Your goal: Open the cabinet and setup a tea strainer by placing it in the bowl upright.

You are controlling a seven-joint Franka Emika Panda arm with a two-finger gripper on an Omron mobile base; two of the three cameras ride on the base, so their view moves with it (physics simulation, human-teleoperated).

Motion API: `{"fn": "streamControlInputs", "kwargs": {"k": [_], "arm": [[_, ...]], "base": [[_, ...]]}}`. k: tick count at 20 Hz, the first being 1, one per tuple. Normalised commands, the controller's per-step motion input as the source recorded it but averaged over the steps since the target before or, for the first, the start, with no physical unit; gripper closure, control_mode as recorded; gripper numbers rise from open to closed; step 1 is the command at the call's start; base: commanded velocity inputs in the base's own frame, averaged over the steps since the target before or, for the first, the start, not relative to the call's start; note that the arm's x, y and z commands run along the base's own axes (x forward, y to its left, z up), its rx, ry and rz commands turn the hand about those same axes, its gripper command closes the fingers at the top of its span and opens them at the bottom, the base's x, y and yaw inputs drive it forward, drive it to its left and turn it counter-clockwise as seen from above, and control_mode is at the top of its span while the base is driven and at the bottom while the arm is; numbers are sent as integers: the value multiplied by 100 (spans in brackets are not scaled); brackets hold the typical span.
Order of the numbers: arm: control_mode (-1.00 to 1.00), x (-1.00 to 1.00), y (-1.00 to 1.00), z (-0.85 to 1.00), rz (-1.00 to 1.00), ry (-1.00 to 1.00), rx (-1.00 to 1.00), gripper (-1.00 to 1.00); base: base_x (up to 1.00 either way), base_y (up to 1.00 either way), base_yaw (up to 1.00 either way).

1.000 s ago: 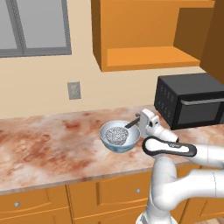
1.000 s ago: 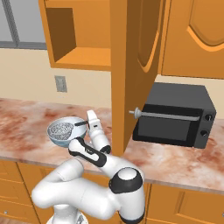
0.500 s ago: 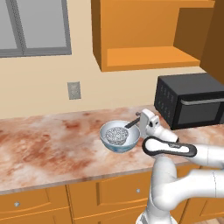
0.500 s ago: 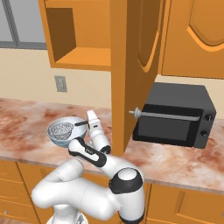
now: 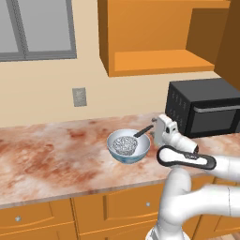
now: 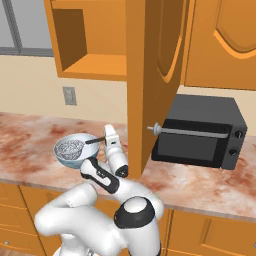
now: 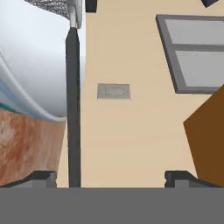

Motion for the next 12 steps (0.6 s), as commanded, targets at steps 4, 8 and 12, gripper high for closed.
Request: {"fn": "streamControlInputs", "kwargs": {"k": [4,8,12], "arm": [[-100,-53,-33,75,0,22,-4,-100],[-100,-50,-36,75,0,37,-13,-100],[-100,-34,-4,98,0,48,-24,-100]], "base": [[0,0,0],[0,0,0],[0,0,0]]}}
